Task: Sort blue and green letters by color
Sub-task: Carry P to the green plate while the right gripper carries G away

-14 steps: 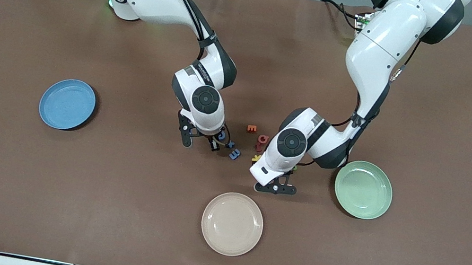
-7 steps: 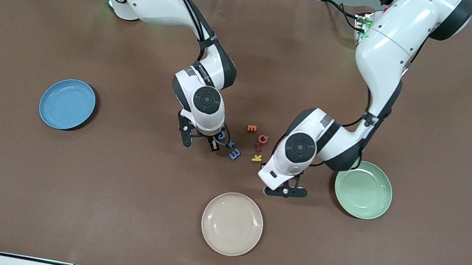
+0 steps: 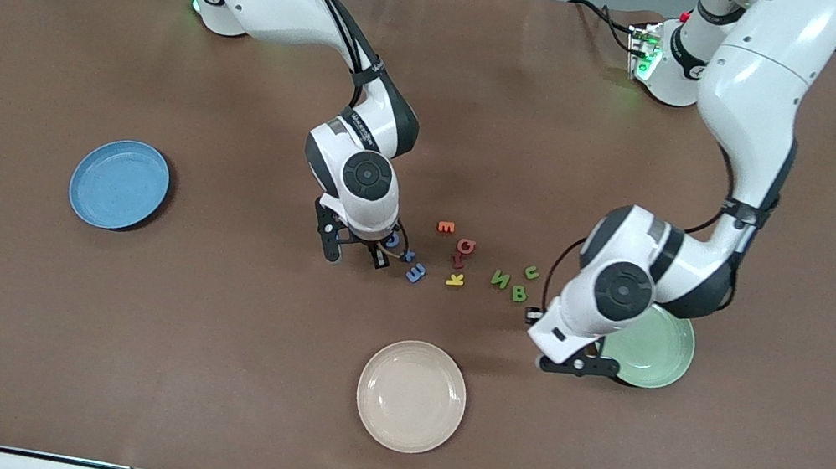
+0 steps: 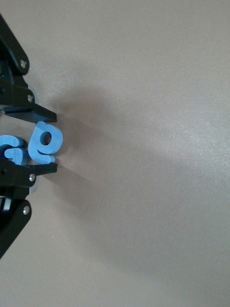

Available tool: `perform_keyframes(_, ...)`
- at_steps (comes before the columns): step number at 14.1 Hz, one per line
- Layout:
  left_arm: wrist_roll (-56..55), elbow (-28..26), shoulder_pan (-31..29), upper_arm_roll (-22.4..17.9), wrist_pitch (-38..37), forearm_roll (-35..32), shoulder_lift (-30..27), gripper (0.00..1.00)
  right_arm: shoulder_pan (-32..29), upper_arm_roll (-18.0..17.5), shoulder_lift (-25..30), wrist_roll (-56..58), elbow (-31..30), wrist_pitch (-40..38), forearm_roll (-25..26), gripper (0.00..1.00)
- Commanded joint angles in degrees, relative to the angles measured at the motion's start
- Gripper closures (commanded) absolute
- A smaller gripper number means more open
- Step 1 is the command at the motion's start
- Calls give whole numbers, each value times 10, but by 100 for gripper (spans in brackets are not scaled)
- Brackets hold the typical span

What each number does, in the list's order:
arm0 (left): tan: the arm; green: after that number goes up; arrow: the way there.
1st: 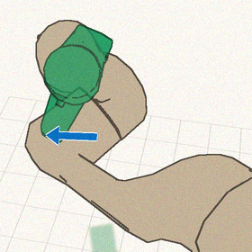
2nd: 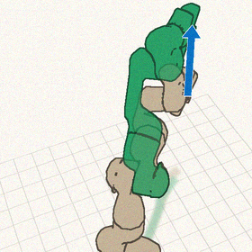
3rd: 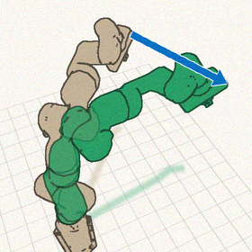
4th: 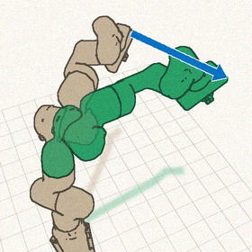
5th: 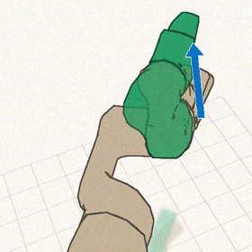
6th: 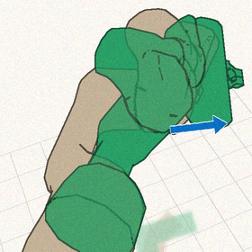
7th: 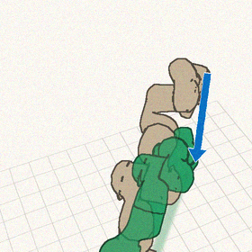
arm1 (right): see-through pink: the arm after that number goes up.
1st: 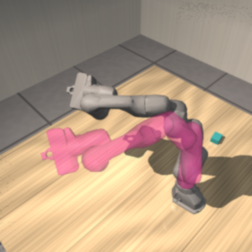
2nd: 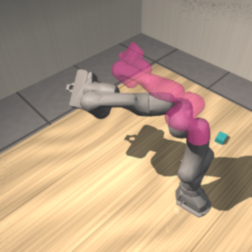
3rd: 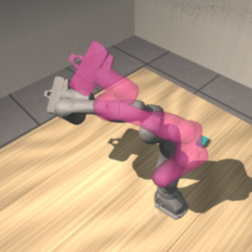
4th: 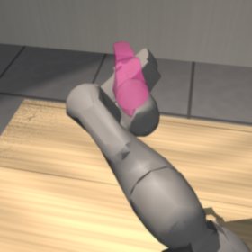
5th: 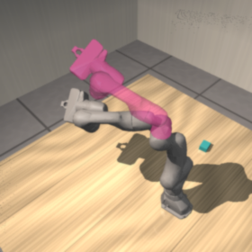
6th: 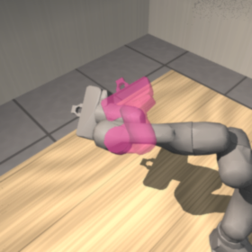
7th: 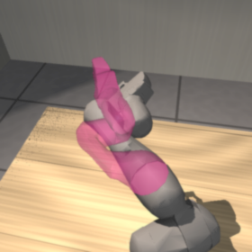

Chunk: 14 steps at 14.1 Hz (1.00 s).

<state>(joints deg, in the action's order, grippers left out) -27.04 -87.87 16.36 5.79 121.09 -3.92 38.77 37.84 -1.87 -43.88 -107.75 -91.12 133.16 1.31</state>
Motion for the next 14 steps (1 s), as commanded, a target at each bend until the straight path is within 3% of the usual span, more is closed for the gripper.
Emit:
perform_keyframes(1, 50, -43, -43, 3, 2, -12, -29, 89, -10, 4, 9, 44, -4, -25, 8, 100)
perform_keyframes(6, 114, -64, -99, 3, 6, -29, -29, 89, -79, 1, 92, 284, -16, -190, 3, 100)
perform_keyframes(11, 122, -78, -115, 4, 25, -33, -24, 87, -170, 1, 286, 569, -202, -170, -1, 100)
perform_keyframes(14, 122, -95, -115, 4, 51, -33, -26, 82, -253, 1, 374, 736, -329, -100, -1, 100)
